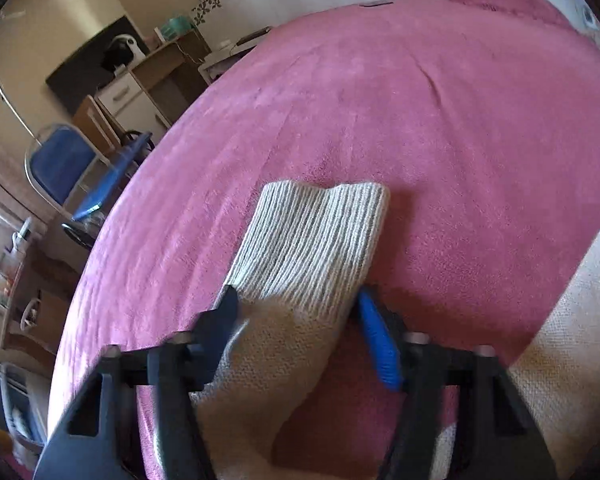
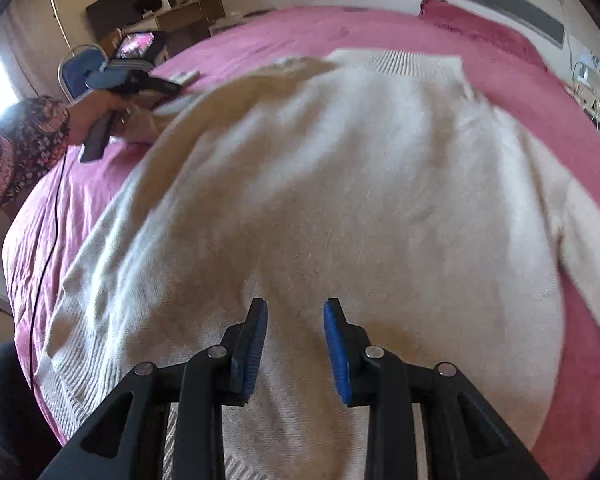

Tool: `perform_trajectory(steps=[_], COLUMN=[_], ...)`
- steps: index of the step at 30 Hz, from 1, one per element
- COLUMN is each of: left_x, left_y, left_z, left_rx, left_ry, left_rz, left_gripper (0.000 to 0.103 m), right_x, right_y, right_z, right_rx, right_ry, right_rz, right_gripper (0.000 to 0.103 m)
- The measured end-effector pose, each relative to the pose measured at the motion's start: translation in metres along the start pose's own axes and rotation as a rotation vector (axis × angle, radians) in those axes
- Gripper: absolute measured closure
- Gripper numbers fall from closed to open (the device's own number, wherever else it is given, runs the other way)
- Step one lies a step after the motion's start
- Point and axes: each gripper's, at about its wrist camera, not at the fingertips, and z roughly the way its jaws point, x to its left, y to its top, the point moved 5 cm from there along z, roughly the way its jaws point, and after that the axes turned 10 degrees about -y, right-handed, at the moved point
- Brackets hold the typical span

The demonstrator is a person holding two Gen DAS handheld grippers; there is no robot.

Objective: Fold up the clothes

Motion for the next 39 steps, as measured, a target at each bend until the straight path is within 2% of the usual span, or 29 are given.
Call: perform_trajectory(steps=[1,4,6,11,15,19,23,26,29,33,36,39], left_x=[0.004,0.020,0.043,0.110,0.171,0.221,0.249,0.260,0.268,0.273,0.285,0.303], left_y=[-0.003,-0.006,-0.007,-0.023,-0.057,-0.116,-0.202,-0.244,-0.265,-0.270,-0.274,-0.278], left_z=[-0.004,-0.016,-0.033,-0.076,-0.102,-0.106,-0.104,-0.091,-0.077,-0.064,-0.061,-0.069], left_rx=[0.010,-0.021,-0.082,-0.280,-0.382,-0.395,-0.417,-0.383,-0.388,-0.346,-0.357,-0.345], left_ry=[0.012,-0.046,-0.075,-0.240,-0.275,-0.336,-0.407,-0.414,-0.446,-0.446,-0.486,-0.493], left_rz=[0.002,-0.066,-0.159,-0.396,-0.567,-0.773,-1.025,-1.115,-1.210,-1.214,-1.230,-1.251], left_gripper=[0.092,0.094,0.094,0.094,0.094,0.094,0.094,0.094,0.094,0.087,0.084,0.074], right_x=[-0.002,-0.005,-0.007,-0.007,-0.009,-0.010,-0.010,-0.011,-0.013,-0.014,-0.015,-0.018], right_y=[-0.004,-0.011,-0.016,-0.018,-0.021,-0.022,-0.023,-0.025,-0.027,-0.029,-0.030,-0.031], right_z=[0.008,0.025,0.027,0.028,0.028,0.028,0.029,0.028,0.027,0.027,0.028,0.027], right_rx=[0.021,0.067,0.070,0.073,0.069,0.073,0.075,0.071,0.065,0.064,0.071,0.072], right_ry=[-0.001,0.002,0.006,-0.010,-0.014,-0.029,-0.048,-0.058,-0.066,-0.082,-0.087,-0.093], right_rz=[0.005,0.020,0.032,0.010,0.020,0.008,0.000,-0.004,-0.009,-0.019,-0.028,-0.032], right_gripper=[0.074,0.074,0.074,0.073,0.073,0.073,0.073,0.073,0.072,0.072,0.072,0.072])
